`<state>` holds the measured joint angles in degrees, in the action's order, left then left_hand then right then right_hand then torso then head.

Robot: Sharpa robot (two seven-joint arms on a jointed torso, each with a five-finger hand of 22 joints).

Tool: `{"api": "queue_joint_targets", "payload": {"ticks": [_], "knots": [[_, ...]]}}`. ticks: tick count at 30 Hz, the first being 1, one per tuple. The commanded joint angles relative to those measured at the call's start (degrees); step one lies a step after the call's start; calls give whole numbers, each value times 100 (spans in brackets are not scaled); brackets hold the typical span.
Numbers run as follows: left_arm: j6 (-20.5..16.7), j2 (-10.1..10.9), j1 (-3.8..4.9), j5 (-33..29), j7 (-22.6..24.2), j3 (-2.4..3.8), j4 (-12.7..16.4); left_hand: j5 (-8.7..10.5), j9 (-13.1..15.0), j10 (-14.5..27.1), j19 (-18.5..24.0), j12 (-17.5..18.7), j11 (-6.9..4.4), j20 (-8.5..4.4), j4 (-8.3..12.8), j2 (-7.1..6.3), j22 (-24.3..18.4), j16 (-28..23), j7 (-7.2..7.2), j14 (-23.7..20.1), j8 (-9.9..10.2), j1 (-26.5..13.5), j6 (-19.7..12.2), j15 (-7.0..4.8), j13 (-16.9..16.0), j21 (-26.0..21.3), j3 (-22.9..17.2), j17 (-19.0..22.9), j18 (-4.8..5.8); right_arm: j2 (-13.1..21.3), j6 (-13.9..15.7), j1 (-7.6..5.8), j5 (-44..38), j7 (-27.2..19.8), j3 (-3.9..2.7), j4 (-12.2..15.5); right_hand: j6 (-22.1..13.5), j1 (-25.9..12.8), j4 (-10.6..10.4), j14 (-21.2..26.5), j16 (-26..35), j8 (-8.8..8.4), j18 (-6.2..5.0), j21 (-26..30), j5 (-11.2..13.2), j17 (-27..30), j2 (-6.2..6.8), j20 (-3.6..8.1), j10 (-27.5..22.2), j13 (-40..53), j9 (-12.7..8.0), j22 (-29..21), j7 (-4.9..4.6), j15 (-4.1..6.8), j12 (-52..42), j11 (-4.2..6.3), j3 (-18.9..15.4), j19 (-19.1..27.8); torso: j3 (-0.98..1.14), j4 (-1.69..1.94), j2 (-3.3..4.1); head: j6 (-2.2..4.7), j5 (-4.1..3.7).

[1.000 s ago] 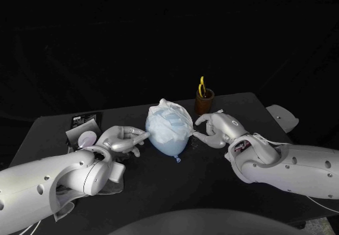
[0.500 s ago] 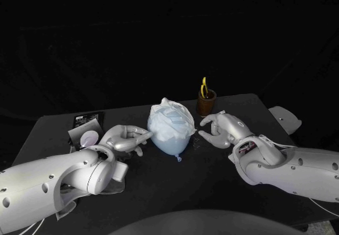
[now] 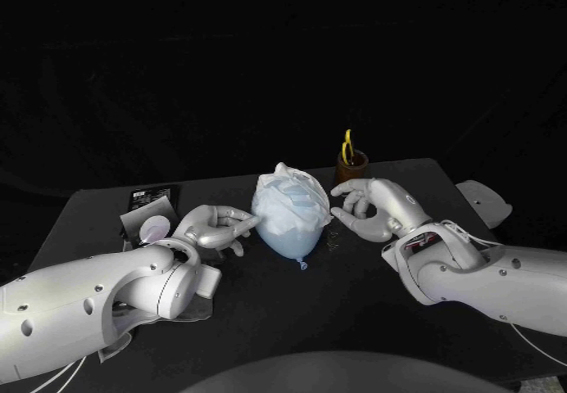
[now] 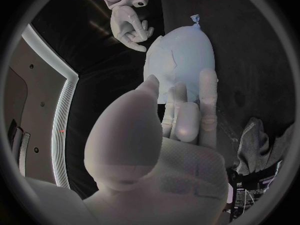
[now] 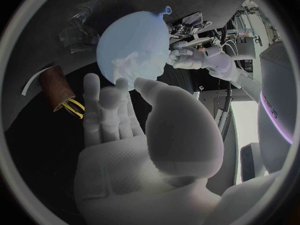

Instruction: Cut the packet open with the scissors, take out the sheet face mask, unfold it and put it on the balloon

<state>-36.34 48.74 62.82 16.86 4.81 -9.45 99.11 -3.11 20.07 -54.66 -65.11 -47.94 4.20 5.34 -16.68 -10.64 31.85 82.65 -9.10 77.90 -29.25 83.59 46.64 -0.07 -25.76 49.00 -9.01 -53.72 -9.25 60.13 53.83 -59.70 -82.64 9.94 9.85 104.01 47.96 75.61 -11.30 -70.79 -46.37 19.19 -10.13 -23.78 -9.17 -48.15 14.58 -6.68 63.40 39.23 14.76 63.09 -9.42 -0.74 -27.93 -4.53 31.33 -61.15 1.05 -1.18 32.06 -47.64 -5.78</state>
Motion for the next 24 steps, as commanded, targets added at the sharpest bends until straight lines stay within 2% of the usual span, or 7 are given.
{"api": "queue_joint_targets", "payload": {"ticks": [1,9,11,12,14,16,24], "knots": [[-135,-24,1,-9,-13,9,-6,30,-8,19,25,-35,35,5,6,13,5,17,5,4,21,-42,-41,51,8,29,35,-1,-117,-27,247,-162,1341,-1089,-11,-98,86,4,-4,266,892,-135,-17,489,-39,431,10,-82,8,-688,24,-467,-69,-64,633,-83,31,87,-10,8,-4,21,28],[-260,-34,2,-32,-9,13,-32,29,-10,20,26,-41,35,7,11,25,6,7,4,-12,19,-33,-44,53,8,31,37,46,-118,-215,-661,-605,3054,-1901,-14,-504,-298,-193,-10,1900,3241,-696,54,1891,160,1709,31,-712,-636,-2463,-29,-2171,-437,-770,2081,-561,-661,1335,-5,7,3,59,59],[-277,-35,2,-47,13,14,-31,30,-27,100,72,-33,60,27,16,31,-2,-73,-19,-140,27,-4,-102,75,22,9,73,331,-117,-296,-972,-684,3228,-1926,-14,-630,-890,-281,-100,2395,3671,-988,154,2006,345,2023,-20,-887,-1101,-2779,-173,-2635,-464,-970,2382,-758,-1350,2031,-3,6,1,74,59],[-280,-35,2,-52,22,14,-30,30,-35,147,101,-27,76,41,17,39,-10,-113,-35,-201,28,12,-136,89,33,-8,95,447,-117,-338,-1109,-715,3284,-1922,-14,-690,-1289,143,-225,2539,3868,-1139,151,2011,414,2305,-468,-978,-1339,-3032,-285,-3069,-422,-1058,2335,-879,-2725,2507,-5,7,1,77,59],[-278,-38,2,-60,42,15,-25,30,-39,169,115,-26,84,49,17,45,-14,-131,-42,-227,24,22,-150,97,41,-15,110,495,-117,-433,-1391,-763,3360,-1893,-15,-811,-1859,507,-594,2797,4063,-1344,223,2019,492,2532,-603,-958,-1699,-3226,-458,-3290,-359,-1232,2374,-989,-3738,2674,-5,6,3,89,58],[-275,-43,2,-67,67,15,-17,30,-43,197,132,-21,92,58,16,50,-19,-159,-48,-271,16,32,-160,105,53,-26,129,585,-118,-542,-1688,-799,3415,-1850,-15,-941,-2780,521,-597,4384,4381,-1617,440,2105,587,3331,-3,-998,-2593,-3481,-746,-4083,-273,-1403,2462,-1184,-4512,3674,-3,3,5,97,61],[-261,-53,2,-92,251,19,30,31,-101,607,424,383,184,171,17,164,-223,-894,-101,-1238,-95,130,-271,202,453,-370,354,2391,-124,-939,-2745,-910,3525,-1647,-18,-1397,-4007,256,-606,6137,4510,-1803,656,2225,531,4192,303,-1015,-4373,-3681,-1135,-5212,-7,-1600,2557,-1234,-4860,5077,-1,8,9,130,62]]}}
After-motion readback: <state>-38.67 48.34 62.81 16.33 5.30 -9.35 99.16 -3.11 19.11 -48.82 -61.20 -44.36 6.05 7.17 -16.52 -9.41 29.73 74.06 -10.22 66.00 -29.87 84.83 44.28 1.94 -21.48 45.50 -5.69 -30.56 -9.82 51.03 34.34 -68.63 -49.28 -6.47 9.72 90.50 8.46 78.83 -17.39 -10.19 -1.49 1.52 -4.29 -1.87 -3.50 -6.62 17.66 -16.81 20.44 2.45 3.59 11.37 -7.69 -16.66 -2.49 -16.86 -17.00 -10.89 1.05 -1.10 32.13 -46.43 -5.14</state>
